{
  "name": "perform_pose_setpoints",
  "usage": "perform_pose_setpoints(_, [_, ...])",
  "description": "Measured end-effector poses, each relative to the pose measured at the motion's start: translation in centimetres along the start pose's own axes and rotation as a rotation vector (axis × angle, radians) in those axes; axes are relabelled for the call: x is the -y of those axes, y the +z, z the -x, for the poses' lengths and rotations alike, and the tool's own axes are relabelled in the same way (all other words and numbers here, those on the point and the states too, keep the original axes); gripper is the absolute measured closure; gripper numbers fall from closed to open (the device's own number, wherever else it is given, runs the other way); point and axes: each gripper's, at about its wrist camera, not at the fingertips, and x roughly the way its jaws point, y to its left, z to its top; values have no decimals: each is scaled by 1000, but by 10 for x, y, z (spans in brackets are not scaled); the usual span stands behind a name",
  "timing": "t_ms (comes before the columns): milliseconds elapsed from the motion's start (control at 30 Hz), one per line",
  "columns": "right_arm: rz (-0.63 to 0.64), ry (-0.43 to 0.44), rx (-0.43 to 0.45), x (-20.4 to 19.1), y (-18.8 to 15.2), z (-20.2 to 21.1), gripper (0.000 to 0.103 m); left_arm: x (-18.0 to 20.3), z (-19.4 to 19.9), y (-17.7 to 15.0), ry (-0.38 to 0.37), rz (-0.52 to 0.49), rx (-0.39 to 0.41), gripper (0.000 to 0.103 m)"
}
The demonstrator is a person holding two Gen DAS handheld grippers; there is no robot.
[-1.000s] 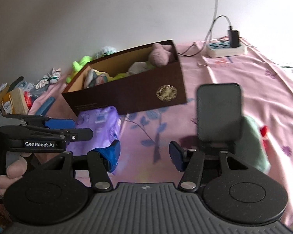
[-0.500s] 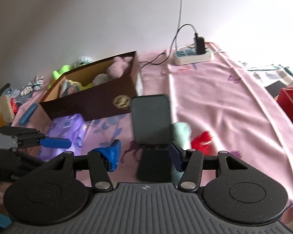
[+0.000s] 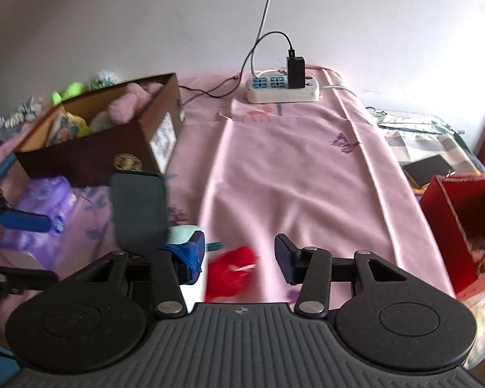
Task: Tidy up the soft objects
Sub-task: 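Grasp mint green cloth with left gripper while right gripper grasps red fuzzy item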
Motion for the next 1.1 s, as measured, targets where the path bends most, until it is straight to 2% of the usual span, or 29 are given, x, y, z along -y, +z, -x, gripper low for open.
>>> perform_pose_setpoints(200, [97,18,-62,11,-2,-25,83,4,-11,13,-79,108,-22,35])
perform_pose_setpoints(400, [104,95,-99,18,-3,-40,83,33,-35,28,-148,66,-120,33])
perform_pose_setpoints(600, [147,148,-126,22,-11,-45,83,59,-63,40,-149,4,-184,32])
perform_pose_setpoints(833, [120,159,-124,31,-18,-46,83,62,-100,47,-131,37,-270,32])
perform_pose_setpoints(900, [115,162,-117,31,-18,-45,83,63,-106,46,-123,37,-273,32])
perform_pose_setpoints(967, [104,171,-112,32,-18,-46,83,62,-108,46,-114,37,-274,44])
perform_pose_setpoints(1000, [102,174,-110,31,-17,-46,83,60,-109,45,-110,37,-279,54])
perform_pose_setpoints(1067, [100,179,-109,30,-17,-47,83,56,-110,44,-90,42,-274,64])
perform_pose_setpoints(1100, [99,184,-110,29,-17,-47,83,54,-110,43,-91,44,-274,75])
